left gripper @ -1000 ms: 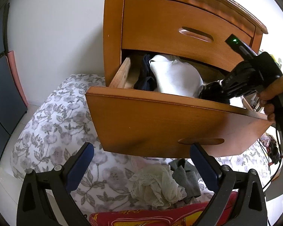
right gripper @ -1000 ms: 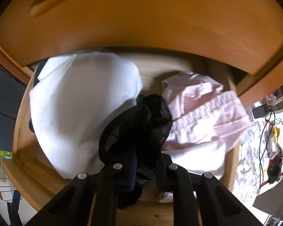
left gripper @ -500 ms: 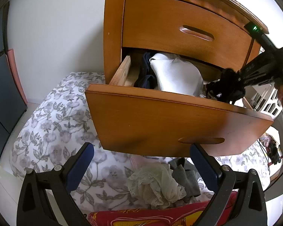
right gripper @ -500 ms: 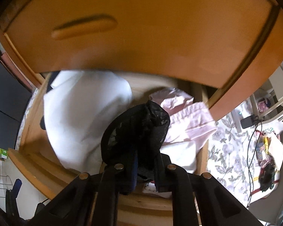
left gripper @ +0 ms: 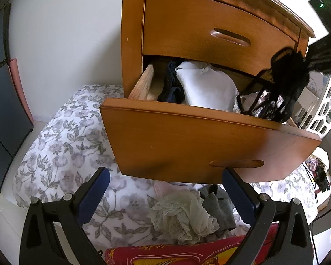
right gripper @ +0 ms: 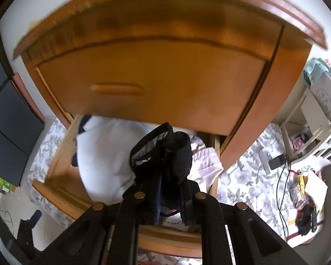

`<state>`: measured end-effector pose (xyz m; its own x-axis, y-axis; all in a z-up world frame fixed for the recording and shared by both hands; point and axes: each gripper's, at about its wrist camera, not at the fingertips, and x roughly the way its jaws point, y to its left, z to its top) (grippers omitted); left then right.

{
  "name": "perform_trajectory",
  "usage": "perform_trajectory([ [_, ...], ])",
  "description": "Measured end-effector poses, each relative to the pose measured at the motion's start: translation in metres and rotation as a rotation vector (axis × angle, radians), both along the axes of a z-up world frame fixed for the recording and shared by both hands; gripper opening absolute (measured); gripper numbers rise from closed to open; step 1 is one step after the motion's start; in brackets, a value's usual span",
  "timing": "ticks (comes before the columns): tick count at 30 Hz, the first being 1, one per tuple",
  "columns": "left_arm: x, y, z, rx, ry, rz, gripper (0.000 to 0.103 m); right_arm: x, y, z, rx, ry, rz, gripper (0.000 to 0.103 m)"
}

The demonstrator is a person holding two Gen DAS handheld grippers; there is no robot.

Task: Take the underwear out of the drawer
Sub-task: 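Lift the black mesh garment out of the drawer with the right gripper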

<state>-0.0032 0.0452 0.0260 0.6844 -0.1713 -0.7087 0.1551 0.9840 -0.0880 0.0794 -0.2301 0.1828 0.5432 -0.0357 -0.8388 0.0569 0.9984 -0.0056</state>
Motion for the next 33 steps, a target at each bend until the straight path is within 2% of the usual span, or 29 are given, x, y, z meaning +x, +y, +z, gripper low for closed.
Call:
perform_trajectory([
  [5, 0.000, 0.001, 0.000, 0.002, 0.003, 0.003, 0.101, -0.002, 0.009, 0.017, -0.007, -0.076, 0.022, 0.014],
  [11, 0.000, 0.001, -0.001, 0.005, 0.006, 0.003, 0.101, -0.021, 0.019, 0.048, -0.023, -0.169, 0.039, 0.014],
  [17, 0.000, 0.002, -0.001, 0.007, 0.007, 0.004, 0.101, -0.041, 0.031, 0.068, -0.032, -0.227, 0.080, 0.014],
  [33, 0.000, 0.000, -0.002, 0.026, 0.004, 0.018, 0.101, -0.115, 0.056, 0.081, -0.012, -0.294, 0.210, 0.014],
])
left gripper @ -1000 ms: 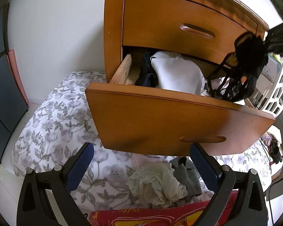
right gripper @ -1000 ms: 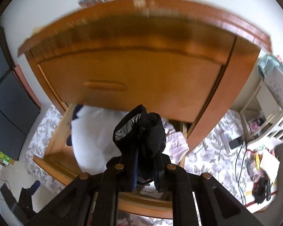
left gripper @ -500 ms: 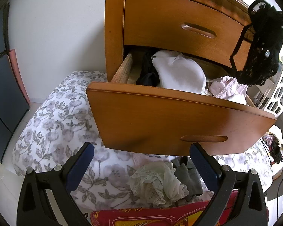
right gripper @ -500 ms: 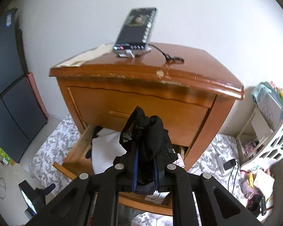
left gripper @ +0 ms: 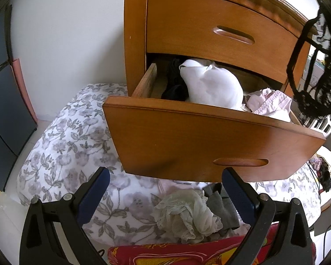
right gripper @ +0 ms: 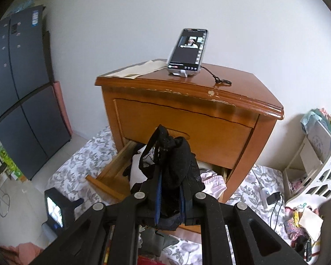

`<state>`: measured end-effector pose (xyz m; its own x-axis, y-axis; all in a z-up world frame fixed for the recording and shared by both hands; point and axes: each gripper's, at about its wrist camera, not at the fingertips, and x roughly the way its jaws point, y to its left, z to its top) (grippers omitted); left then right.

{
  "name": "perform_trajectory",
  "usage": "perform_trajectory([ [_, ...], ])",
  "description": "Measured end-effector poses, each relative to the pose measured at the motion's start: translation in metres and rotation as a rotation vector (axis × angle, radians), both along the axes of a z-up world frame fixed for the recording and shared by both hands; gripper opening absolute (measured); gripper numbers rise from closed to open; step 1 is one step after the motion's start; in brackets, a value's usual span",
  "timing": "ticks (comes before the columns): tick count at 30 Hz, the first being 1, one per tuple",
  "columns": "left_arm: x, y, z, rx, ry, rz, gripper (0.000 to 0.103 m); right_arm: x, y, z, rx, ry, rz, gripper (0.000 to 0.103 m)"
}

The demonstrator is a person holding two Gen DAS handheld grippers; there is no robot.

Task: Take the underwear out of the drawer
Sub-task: 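Lift the black mesh garment out of the drawer with the right gripper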

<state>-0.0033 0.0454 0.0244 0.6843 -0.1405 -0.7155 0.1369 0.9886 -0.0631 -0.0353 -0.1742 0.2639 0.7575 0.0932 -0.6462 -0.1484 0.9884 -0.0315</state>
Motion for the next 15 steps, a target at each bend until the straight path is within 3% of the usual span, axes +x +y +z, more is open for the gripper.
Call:
perform_trajectory([
  [15, -0.003, 0.004, 0.004, -0.009, -0.026, 0.018, 0.101, -0.032, -0.011, -0.023, 0.053, 0.060, 0.017, 0.014],
])
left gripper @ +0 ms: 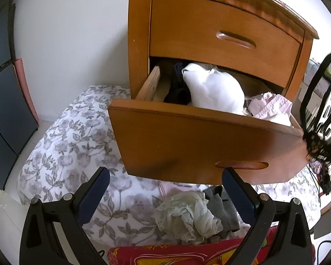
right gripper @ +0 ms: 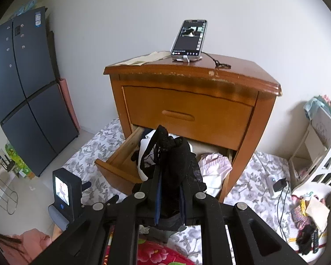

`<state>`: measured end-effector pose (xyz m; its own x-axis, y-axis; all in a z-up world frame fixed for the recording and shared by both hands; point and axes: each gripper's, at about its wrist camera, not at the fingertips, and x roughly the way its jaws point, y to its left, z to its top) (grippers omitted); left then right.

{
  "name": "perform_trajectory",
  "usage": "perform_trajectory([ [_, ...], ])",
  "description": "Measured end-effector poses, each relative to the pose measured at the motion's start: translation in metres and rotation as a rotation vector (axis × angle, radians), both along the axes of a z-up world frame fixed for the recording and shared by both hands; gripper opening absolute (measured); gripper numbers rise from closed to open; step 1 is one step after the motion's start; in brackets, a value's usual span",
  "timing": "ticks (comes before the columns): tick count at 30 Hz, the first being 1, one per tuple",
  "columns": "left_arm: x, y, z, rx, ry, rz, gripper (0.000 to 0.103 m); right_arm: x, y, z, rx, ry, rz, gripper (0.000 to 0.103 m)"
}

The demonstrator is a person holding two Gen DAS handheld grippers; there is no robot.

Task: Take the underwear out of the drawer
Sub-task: 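Lift the black mesh garment out of the drawer with the right gripper, then lower the black garment onto the bedspread and open the right gripper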

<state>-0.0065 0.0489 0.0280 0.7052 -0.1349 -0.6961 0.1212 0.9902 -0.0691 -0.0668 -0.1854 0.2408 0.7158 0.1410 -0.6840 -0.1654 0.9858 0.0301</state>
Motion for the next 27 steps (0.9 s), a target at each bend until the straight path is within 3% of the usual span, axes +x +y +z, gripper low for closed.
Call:
perform_trajectory([
  [27, -0.001, 0.001, 0.003, -0.007, -0.017, 0.009, 0.101, 0.038, 0.047, -0.174, -0.143, 0.372, 0.081, 0.016],
])
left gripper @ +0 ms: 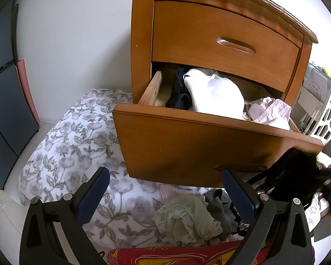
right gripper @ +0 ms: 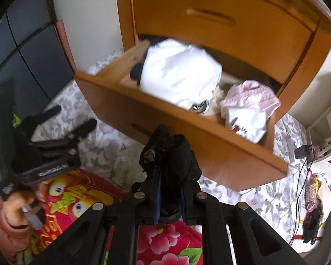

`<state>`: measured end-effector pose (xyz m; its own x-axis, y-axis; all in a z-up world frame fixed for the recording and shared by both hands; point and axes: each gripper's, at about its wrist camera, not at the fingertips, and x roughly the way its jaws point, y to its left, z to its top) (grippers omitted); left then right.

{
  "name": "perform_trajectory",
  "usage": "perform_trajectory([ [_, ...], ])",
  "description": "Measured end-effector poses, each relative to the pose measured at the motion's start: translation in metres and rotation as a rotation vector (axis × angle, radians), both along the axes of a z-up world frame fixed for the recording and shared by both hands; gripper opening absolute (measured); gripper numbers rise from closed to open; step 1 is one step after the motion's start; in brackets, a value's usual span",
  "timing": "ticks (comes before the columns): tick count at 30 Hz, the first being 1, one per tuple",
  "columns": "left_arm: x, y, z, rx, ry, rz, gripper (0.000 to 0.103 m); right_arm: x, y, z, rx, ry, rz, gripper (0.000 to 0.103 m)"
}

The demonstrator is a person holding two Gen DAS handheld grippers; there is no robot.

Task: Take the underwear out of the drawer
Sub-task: 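Lower the black garment onto the bedspread and open the right gripper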

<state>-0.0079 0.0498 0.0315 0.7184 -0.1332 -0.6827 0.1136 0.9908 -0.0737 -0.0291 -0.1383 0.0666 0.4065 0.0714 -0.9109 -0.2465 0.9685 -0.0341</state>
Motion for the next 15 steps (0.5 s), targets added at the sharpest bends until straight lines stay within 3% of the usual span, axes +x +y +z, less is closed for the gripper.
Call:
perform_trajectory([
  [8, 0.000, 0.000, -0.001, -0.001, 0.001, 0.000, 0.101, 0.015, -0.001, -0.044, 0.011, 0.064, -0.055, 0.017],
  [15, 0.001, 0.000, -0.001, -0.002, 0.005, -0.001, 0.101, 0.015, 0.003, -0.046, 0.010, 0.093, -0.047, 0.021],
])
